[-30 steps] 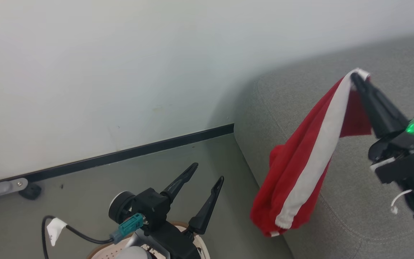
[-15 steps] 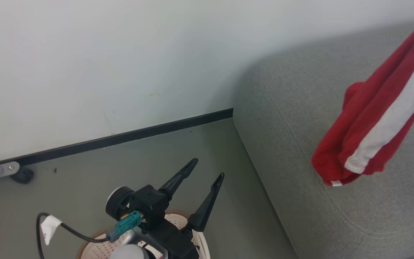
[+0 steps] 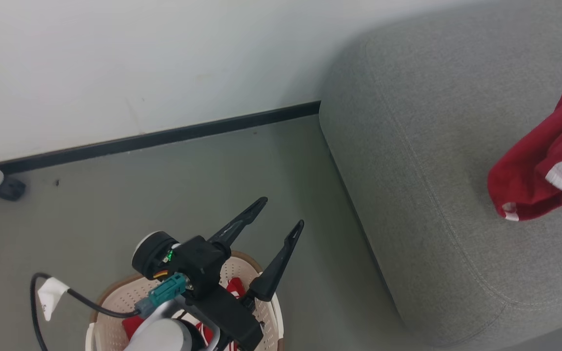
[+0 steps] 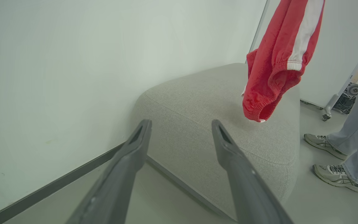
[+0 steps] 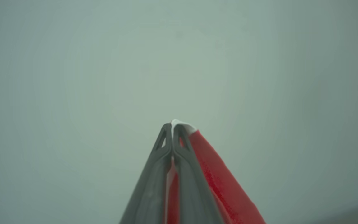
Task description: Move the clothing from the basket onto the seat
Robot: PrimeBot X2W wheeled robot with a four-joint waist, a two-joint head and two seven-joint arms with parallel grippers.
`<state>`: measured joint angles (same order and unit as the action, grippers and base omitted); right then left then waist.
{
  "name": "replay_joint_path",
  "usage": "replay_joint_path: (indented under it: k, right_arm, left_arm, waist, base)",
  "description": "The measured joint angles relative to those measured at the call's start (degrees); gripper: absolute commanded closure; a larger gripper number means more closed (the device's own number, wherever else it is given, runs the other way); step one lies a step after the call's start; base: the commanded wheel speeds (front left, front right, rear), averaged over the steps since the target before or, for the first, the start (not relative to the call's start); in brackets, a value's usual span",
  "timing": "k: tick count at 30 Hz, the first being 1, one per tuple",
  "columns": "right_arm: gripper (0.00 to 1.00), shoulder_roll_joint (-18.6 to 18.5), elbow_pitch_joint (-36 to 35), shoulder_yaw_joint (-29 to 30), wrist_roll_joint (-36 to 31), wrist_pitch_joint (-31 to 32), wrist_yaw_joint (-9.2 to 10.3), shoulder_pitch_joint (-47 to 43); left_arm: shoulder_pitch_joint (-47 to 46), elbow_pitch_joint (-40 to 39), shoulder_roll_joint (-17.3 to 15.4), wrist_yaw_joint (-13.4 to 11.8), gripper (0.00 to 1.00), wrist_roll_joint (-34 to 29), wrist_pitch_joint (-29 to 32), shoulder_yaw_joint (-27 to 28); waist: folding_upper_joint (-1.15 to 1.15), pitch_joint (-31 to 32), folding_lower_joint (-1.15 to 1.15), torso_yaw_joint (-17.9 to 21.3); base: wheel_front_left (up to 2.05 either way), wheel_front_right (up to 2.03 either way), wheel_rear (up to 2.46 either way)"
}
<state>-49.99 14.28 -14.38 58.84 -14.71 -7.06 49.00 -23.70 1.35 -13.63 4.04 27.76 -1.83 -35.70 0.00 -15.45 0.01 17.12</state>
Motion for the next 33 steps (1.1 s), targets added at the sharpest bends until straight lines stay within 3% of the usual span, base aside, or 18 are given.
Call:
replay_joint_path:
  k: [13,22,33]
  right_arm:
    - [1.00,1.9,5.8,8.6,-0.4,0.0,1.08,3.5]
    - [1.00,8.3,14.5,5.6,-2.0,0.0,0.66,-3.0]
    - [1.00,10.8,26.4,1.6,-4.9,0.0,0.48,-5.3]
  left_arm:
    - [-3.0,-2.3,-1.9,0.0,0.00,-0.1,2.2,1.1]
    - [-3.5,-2.4,-2.8,0.0,0.00,-0.2,2.7,1.9]
    - [-4.2,-2.2,-2.7,0.0,0.00,-0.2,2.7,1.8]
  waist:
    - [0.00,-8.6,0.01,-0.9]
    - [0.00,-11.9,0.01,-1.3]
    - [0.00,-12.9,0.00,-1.5]
  base:
    - [0.00,0.00,0.00]
    - [0.00,0.00,0.00]
    - [0.00,0.00,0.00]
